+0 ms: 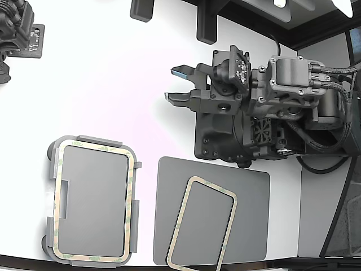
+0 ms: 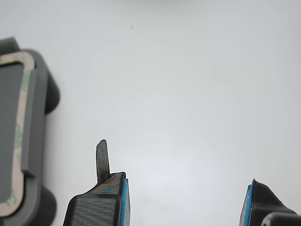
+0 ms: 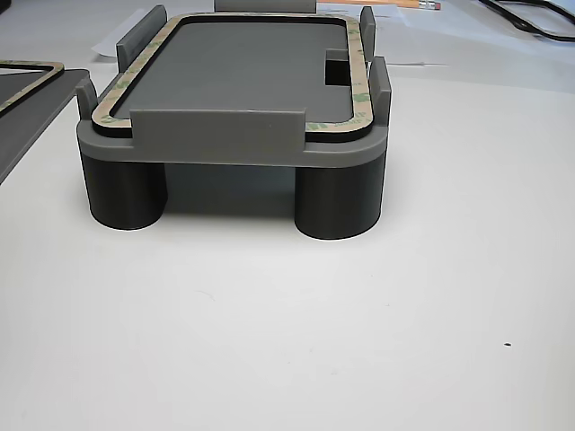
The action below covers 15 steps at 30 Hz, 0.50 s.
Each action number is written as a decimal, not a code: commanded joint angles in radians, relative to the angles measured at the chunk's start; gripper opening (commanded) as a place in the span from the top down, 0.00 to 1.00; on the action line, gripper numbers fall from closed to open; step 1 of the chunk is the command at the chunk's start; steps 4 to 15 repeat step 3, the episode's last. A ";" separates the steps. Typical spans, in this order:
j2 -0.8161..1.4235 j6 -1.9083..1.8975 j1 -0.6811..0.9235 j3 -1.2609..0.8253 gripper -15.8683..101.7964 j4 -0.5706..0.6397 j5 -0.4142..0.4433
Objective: Move top rectangular frame to the holder.
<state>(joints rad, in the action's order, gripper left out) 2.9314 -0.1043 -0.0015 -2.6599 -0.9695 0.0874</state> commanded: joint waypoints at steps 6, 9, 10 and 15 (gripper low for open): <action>0.023 0.000 -0.018 0.021 0.02 0.003 0.002; 0.023 0.000 -0.018 0.021 0.02 0.003 0.002; 0.023 0.000 -0.018 0.021 0.02 0.003 0.002; 0.023 0.000 -0.018 0.021 0.02 0.003 0.002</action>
